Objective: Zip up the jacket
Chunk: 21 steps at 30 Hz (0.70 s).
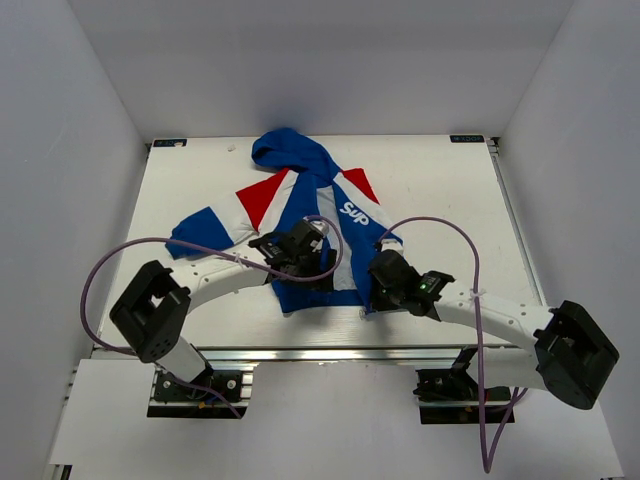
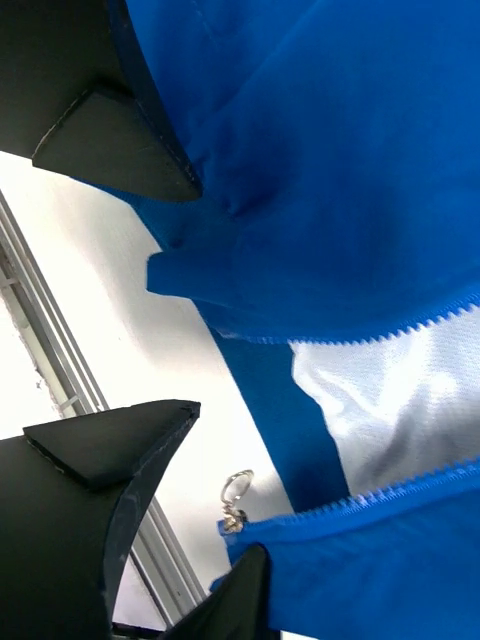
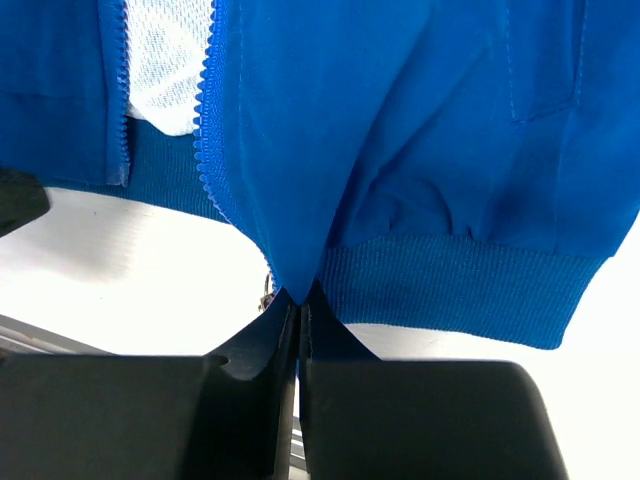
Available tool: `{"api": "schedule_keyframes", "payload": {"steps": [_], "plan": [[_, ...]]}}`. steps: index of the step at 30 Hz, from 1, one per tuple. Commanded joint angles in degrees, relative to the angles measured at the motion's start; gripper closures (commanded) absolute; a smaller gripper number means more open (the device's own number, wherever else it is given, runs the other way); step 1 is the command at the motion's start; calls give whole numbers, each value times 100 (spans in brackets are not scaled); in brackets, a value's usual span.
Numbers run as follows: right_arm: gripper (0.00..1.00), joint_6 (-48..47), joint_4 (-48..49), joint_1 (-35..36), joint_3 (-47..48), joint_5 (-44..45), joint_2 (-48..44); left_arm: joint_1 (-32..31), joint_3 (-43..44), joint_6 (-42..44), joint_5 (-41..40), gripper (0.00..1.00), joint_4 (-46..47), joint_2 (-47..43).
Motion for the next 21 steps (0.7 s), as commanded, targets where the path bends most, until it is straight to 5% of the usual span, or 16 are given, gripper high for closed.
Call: {"api": "schedule_keyframes", "payload": {"steps": [1,9,15,21], "plan": [[100,-56,233,-32,-123,-104,-153,-96,329,106,42,11,-175,204],[100,-30,277,-102,-184,-130,-294,-228,636,167,-354,17,-395,714],[100,5,286,-128,-246,-130,-320,-316,751,132,-644,33,-624,934],[100,32,295,-163,-255,-148,-276,-325,795,35,-846,65,-659,785]]}}
